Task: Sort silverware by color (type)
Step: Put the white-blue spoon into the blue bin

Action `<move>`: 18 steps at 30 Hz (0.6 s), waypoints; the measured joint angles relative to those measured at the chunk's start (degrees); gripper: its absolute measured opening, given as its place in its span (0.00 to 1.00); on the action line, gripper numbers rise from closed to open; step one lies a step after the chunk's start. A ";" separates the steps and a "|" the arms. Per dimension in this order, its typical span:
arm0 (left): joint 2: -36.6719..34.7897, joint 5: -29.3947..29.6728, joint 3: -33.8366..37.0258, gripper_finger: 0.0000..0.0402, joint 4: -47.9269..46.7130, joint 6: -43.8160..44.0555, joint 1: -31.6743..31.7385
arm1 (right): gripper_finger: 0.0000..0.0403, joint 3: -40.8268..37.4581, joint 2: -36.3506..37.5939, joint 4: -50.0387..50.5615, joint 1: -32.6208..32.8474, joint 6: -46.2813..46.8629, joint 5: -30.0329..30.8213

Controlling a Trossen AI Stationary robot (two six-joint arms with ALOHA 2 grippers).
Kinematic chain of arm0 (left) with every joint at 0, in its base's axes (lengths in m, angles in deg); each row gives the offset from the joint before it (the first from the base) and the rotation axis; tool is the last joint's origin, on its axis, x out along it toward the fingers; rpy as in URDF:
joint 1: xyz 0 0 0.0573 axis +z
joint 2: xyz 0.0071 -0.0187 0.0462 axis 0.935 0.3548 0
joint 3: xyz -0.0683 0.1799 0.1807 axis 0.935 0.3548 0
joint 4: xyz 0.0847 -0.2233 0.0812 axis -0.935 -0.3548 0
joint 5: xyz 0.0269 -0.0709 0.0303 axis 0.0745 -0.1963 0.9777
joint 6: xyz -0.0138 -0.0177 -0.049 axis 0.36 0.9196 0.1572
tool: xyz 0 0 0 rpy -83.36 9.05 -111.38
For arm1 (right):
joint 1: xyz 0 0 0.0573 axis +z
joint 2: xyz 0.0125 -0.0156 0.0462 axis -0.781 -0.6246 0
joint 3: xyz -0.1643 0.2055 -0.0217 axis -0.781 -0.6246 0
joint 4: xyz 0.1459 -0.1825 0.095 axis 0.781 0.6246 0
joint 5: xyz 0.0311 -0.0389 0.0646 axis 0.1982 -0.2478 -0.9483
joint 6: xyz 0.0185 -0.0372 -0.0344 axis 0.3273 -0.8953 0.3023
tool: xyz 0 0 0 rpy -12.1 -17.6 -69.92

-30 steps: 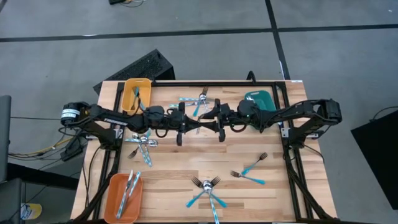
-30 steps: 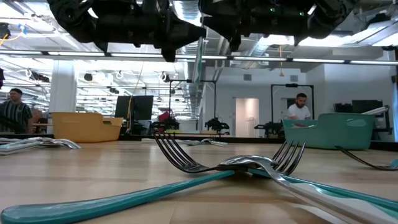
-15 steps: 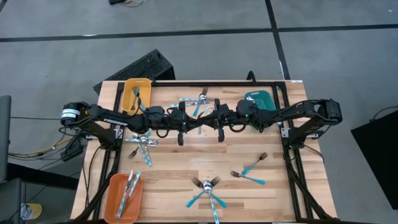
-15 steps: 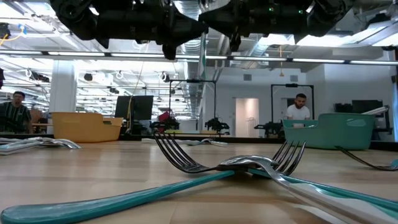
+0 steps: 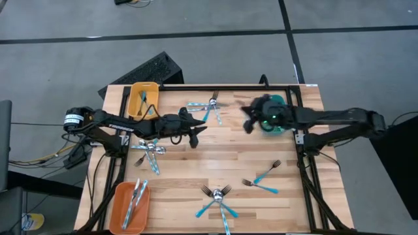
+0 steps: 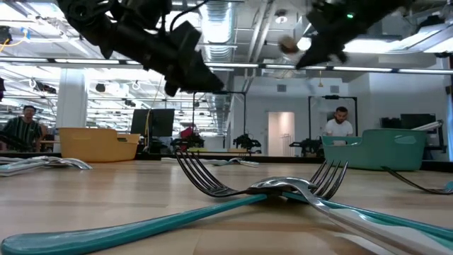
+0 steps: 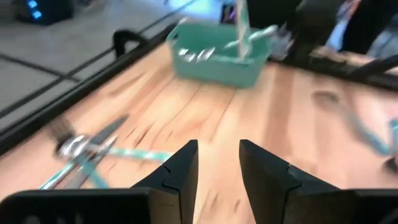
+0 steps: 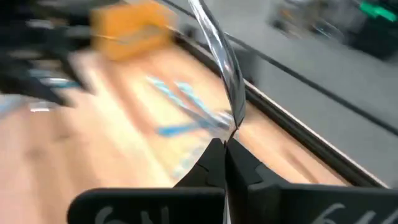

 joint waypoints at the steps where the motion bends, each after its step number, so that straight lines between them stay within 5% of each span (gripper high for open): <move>1: 0.00 0.85 0.00 0.26 -0.76 0.00 -0.04 | 0.02 0.00 1.69 4.08 -0.30 2.50 2.11; 7: 0.00 1.25 0.04 0.26 -0.41 -1.56 -0.13 | 0.02 -0.04 4.27 23.58 -4.53 12.11 6.82; 18: 0.00 1.46 0.04 0.26 -4.85 -0.59 -0.82 | 0.12 -0.04 -2.30 38.16 -13.49 18.05 6.98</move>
